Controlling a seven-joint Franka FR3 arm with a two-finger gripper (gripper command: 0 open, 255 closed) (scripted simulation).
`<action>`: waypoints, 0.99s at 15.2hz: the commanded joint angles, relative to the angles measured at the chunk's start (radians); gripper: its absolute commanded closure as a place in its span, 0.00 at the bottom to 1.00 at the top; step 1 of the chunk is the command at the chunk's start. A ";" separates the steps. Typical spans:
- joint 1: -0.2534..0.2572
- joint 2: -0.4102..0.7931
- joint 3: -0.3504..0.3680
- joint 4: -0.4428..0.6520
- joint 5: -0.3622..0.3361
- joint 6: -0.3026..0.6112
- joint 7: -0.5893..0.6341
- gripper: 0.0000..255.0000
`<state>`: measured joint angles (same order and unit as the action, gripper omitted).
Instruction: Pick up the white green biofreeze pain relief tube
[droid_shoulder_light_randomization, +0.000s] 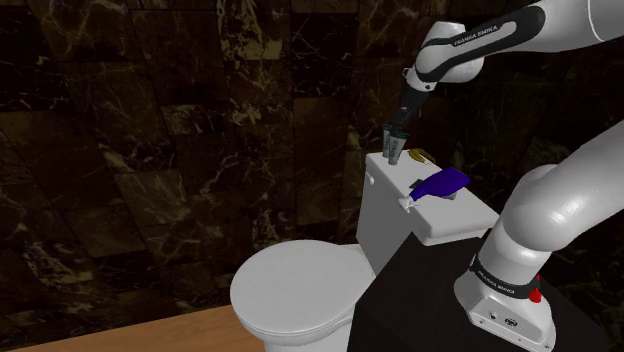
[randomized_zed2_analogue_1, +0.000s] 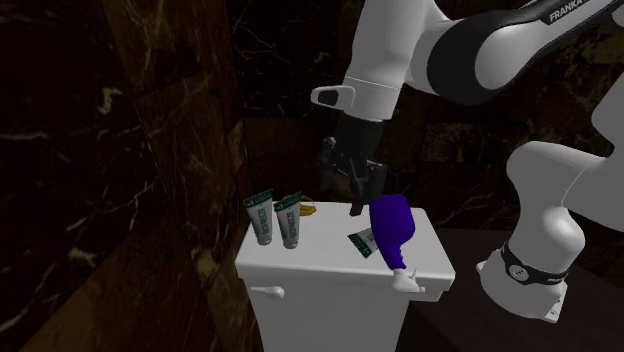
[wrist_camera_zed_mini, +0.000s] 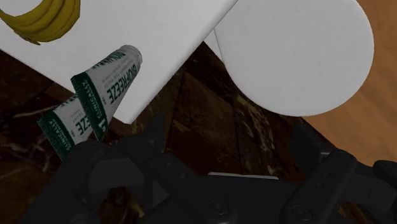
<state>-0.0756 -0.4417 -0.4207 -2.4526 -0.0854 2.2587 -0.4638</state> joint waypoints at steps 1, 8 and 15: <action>0.013 0.069 -0.055 0.034 0.027 0.051 -0.072 0.00; 0.079 0.330 -0.228 0.197 0.256 0.156 -0.368 0.00; 0.081 0.454 -0.258 0.237 0.413 0.207 -0.516 0.00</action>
<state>0.0050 0.0018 -0.6787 -2.2115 0.3123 2.4545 -0.9665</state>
